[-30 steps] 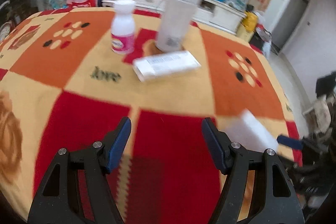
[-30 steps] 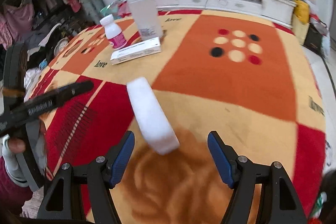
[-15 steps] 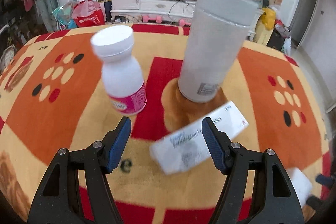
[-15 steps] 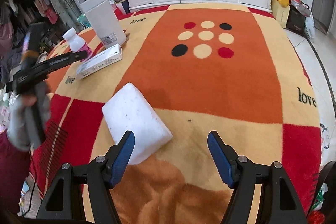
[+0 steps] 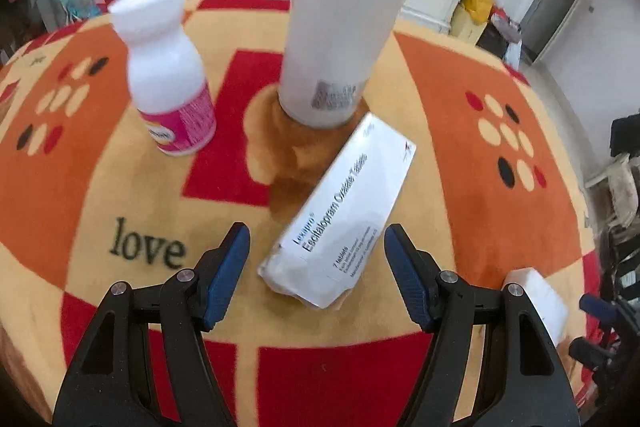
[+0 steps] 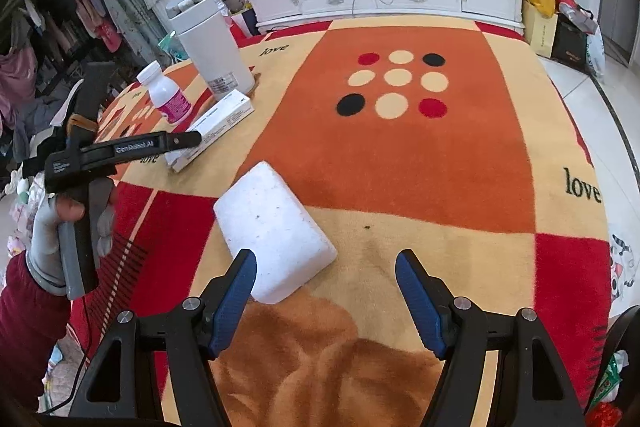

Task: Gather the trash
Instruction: 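Grasp the white tablet box with the left gripper while the right grasps the white sponge, then carry the tablet box and white sponge with both grippers over the bin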

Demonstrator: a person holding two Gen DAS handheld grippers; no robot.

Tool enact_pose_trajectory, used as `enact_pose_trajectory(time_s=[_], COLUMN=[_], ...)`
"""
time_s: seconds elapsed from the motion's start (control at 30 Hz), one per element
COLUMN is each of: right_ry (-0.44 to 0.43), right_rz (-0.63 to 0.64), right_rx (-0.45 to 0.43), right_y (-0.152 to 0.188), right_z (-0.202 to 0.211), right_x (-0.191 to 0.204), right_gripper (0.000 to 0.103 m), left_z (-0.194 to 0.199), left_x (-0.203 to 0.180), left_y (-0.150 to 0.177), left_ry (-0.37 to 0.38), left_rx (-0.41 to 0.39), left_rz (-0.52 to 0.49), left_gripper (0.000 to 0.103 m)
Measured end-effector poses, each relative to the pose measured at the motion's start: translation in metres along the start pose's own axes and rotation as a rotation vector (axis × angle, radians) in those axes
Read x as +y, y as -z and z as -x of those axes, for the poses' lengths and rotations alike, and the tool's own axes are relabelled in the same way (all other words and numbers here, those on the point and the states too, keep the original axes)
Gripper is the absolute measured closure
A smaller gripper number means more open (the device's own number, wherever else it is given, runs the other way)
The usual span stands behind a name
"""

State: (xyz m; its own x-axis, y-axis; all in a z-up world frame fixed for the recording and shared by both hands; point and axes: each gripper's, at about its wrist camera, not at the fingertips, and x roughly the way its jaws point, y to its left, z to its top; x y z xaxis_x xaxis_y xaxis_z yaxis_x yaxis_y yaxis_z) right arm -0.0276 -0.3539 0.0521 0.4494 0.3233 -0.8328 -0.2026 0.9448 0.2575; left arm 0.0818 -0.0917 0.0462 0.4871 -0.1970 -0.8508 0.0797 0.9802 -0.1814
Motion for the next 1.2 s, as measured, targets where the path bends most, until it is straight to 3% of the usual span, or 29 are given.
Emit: enact_pose_trajectory(time_s=[0.13,0.27,0.47,0.53,0.63,0.67,0.7,0.77,0.93,1.2], right_ry=[-0.011,-0.007,0.014,0.034,0.045,0.034,0.019,0.022,0.025,0.084], right_rz=[0.006,0.027,0.163,0.217,0.237,0.232,0.222,0.221,0.235,0.109], right_rx=[0.002,-0.002,-0.002,0.009,0.048,0.061,0.073,0.062,0.005,-0.052], right_y=[0.003,0.002,-0.003,-0.005,-0.008,-0.008,-0.007,-0.004,0.009,0.038], right_z=[-0.001,-0.003,-0.016,-0.026,-0.042,-0.047,-0.052,-0.051,-0.024,0.022], right_x=[0.007,0.013,0.038,0.045,0.048,0.046,0.043,0.041,0.042,0.014], right_gripper=[0.033,0.027,0.019,0.017,0.017,0.021,0.034,0.037,0.038,0.037], left_z=[-0.004,-0.004,-0.024,-0.032,-0.038,-0.037,-0.036,-0.03,0.0,0.048], left_x=[0.009,-0.004,-0.038,-0.042,-0.041,-0.041,-0.041,-0.041,-0.047,-0.085], left_y=[-0.004,-0.004,-0.007,-0.008,-0.007,-0.006,-0.005,0.001,0.027,0.087], left_ry=[0.07,0.086,-0.093,-0.114,-0.089,-0.084,-0.08,-0.05,-0.01,0.105], left_rx=[0.028,0.004,-0.003,0.007,0.021,0.015,0.015,0.017,-0.006,-0.024], left_rz=[0.04,0.008,-0.136,-0.156,-0.143,-0.137,-0.134,-0.121,-0.102,-0.09], left_gripper=[0.034,0.034,0.034,0.034,0.04,0.05,0.053,0.055,0.058,0.062])
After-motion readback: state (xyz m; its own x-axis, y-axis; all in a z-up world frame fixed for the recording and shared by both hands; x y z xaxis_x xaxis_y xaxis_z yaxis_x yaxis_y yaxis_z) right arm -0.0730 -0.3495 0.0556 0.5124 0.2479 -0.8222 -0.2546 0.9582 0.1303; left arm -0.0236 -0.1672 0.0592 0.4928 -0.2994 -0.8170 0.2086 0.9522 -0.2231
